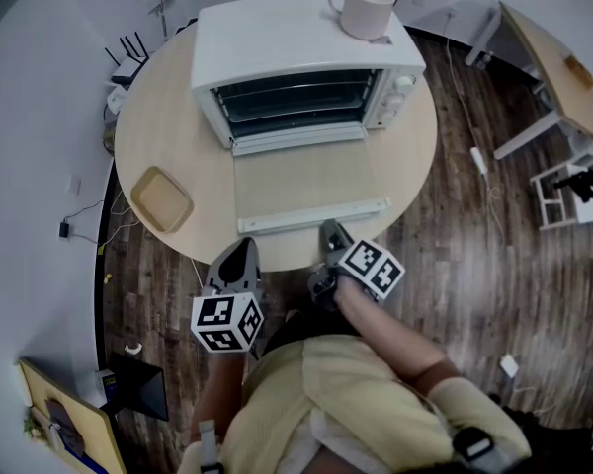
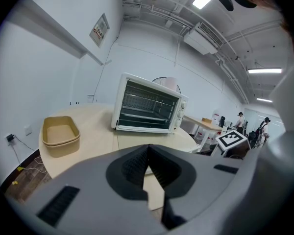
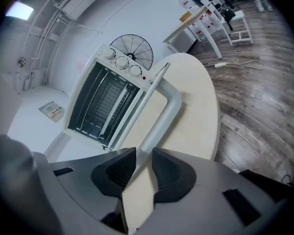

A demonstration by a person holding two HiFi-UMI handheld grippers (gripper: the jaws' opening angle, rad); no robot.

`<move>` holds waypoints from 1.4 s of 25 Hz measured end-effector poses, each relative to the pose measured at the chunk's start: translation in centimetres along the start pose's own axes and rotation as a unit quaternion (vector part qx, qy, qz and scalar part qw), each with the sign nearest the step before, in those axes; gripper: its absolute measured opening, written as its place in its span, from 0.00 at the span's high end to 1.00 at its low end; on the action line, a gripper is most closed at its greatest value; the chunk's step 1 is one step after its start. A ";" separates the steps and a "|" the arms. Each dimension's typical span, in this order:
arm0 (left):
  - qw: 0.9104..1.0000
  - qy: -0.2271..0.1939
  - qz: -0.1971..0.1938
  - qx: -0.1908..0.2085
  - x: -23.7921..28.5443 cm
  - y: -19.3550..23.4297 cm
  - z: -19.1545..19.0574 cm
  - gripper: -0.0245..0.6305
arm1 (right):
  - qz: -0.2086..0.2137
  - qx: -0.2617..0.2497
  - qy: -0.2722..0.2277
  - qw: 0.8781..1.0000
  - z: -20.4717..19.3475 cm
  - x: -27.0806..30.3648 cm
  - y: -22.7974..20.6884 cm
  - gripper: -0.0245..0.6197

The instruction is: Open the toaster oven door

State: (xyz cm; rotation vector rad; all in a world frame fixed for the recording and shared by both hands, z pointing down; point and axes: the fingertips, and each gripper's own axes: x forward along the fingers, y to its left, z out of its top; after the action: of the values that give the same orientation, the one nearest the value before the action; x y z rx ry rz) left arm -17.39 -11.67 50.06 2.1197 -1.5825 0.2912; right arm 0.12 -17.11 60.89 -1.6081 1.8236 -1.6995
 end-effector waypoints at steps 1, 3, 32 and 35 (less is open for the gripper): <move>1.000 0.000 0.000 0.000 0.0 0.0 0.0 0.96 | 0.000 0.001 0.001 1.000 0.0 0.0 -0.1 0.80; 1.000 0.001 -0.001 -0.001 0.1 -0.1 -0.1 0.96 | -0.005 0.001 0.004 1.000 0.0 0.0 -0.4 0.82; 1.000 -0.003 -0.012 -0.017 0.5 -0.3 -0.4 0.96 | 0.026 -0.173 -0.010 0.984 1.5 -4.6 2.6 0.90; 1.000 -0.003 -0.013 -0.018 0.5 -0.3 -0.4 0.96 | 0.031 -0.199 -0.019 0.979 2.1 -5.0 3.5 0.94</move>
State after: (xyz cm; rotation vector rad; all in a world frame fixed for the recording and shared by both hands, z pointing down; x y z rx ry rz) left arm -16.91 -11.82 50.51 2.1137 -1.5515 0.2469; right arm 1.74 -15.41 54.88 -1.6824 2.2775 -1.3260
